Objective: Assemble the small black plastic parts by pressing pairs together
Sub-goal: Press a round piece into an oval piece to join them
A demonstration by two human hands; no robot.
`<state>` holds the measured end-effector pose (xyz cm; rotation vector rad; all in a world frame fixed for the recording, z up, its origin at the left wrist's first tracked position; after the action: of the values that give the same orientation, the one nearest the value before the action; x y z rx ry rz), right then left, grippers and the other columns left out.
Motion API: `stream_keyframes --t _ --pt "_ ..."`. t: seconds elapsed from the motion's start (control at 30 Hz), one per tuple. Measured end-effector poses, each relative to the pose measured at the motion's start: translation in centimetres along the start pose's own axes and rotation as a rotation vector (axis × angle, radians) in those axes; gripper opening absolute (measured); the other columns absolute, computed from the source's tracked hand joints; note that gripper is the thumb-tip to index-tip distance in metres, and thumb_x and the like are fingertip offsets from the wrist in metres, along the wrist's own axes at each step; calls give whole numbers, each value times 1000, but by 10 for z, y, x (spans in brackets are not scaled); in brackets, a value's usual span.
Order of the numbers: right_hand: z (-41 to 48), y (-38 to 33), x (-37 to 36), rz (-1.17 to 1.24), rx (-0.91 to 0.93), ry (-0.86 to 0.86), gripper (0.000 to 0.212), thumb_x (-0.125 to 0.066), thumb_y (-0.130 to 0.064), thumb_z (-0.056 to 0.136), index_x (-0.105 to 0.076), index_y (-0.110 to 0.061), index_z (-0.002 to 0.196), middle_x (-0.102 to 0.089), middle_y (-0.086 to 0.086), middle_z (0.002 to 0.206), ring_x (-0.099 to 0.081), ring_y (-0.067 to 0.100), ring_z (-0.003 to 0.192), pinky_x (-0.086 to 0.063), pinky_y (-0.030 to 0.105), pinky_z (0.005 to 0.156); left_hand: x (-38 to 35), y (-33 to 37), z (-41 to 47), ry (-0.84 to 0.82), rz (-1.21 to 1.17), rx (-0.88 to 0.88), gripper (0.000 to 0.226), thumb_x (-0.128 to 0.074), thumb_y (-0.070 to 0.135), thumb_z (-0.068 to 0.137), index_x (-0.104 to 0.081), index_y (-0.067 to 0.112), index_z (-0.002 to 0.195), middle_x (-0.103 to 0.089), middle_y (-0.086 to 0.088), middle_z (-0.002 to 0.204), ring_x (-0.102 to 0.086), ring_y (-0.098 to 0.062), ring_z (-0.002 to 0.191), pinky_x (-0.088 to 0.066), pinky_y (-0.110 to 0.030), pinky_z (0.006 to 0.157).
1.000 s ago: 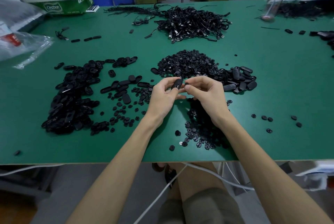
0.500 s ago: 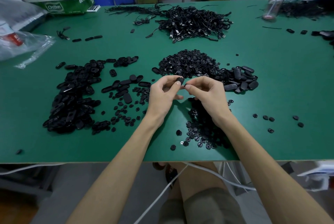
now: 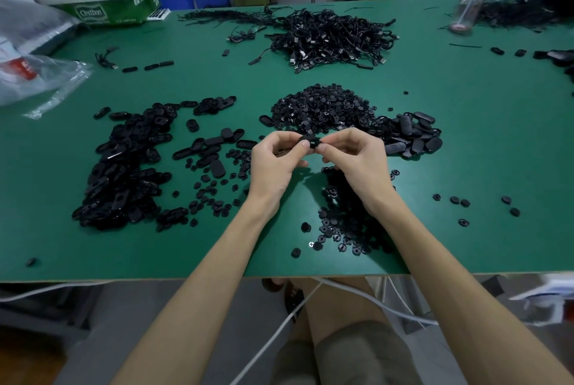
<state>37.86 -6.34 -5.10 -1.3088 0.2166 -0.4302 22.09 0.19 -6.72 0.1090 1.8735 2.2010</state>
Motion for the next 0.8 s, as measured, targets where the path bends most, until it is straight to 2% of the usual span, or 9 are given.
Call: stream_keyframes --t 0.07,0.33,0.47,0.63,0.8 --pt "1 2 2 -20 2 17 5 -78 -6 88 -75 -7 92 -76 5 84 -69 9 74 -51 18 69 -2 -1 0 -19 -47 21 7 -72 6 96 -69 3 102 -73 -22 105 -78 -26 92 -62 -30 73" --pt "2 6 4 -41 -13 28 3 -78 -12 90 -76 -13 92 -76 -2 83 -68 11 77 -53 22 70 -7 0 -2 -101 -52 46 15 -72 8 96 -69 -2 108 -78 -15 101 -78 -27 94 -62 -30 73" --pt "2 7 5 -39 -18 42 3 -78 -12 90 -76 -13 92 -76 -1 84 -68 9 77 -51 20 69 -8 0 -3 -113 -33 42 15 -73 6 94 -69 -3 106 -78 -16 101 -77 -25 96 -62 -31 76" --pt "2 6 6 -54 -13 49 3 -79 -14 89 -76 -15 91 -76 -3 82 -68 10 76 -53 21 69 -5 1 -1 -91 -3 31 14 -79 9 90 -73 0 99 -77 -18 99 -74 -19 87 -61 -28 76" --pt "2 4 8 -68 7 72 3 -78 -13 89 -75 -14 88 -74 5 82 -64 16 76 -54 34 72 -7 1 -2 -107 30 21 16 -80 9 89 -71 -1 99 -78 -9 101 -77 -21 85 -62 -31 78"
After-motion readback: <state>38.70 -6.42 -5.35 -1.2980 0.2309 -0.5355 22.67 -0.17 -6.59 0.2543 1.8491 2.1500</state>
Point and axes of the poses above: each hand's wrist, its own z-axis towards the middle knuckle, its own x-axis out of the back of the hand, y = z × x, the point moved 7 cm from there along z, towards the middle knuckle
